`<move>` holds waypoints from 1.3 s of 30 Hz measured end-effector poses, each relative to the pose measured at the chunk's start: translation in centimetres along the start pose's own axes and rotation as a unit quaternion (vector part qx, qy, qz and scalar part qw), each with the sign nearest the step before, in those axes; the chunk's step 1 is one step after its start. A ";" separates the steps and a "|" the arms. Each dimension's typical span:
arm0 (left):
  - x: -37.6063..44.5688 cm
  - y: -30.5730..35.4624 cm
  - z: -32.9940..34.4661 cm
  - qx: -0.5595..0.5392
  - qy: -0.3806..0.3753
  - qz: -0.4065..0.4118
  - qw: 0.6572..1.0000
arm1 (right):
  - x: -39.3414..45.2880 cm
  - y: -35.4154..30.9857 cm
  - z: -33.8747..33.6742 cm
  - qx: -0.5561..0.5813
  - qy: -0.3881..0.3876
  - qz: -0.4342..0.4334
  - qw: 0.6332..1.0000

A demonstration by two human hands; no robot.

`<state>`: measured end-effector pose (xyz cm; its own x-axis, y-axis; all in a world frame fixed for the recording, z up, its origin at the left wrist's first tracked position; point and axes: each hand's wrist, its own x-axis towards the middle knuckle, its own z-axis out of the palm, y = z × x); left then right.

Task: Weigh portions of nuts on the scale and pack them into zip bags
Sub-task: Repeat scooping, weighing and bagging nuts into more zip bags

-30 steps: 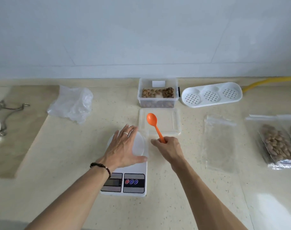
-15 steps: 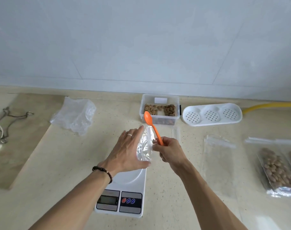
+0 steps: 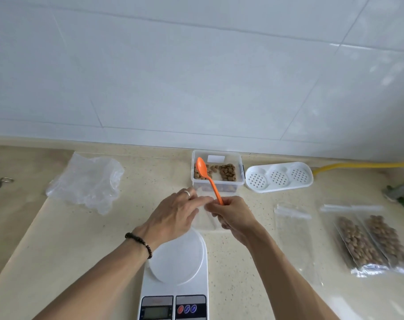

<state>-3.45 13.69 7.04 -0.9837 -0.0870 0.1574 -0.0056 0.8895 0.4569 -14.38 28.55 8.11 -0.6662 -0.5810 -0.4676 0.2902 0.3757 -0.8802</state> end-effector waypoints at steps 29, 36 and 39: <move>2.2 -2.3 0.5 -0.093 -0.031 -0.123 0.988 | 3.6 -1.2 1.6 0.001 0.033 0.026 0.999; 4.0 -3.5 0.3 -0.048 -0.021 -0.167 0.984 | 5.9 -2.5 -2.7 -0.150 0.119 -0.022 0.981; 4.8 -4.3 0.3 -0.027 -0.022 -0.199 0.979 | 7.1 -2.9 -4.4 -0.201 0.176 -0.056 0.962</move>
<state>-8.23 9.54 5.56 -0.9123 -0.4015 -0.0802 -0.3820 0.7641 0.5198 -22.97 26.57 7.73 -0.8895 -0.3811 -0.2522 -0.0400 0.6146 -0.7878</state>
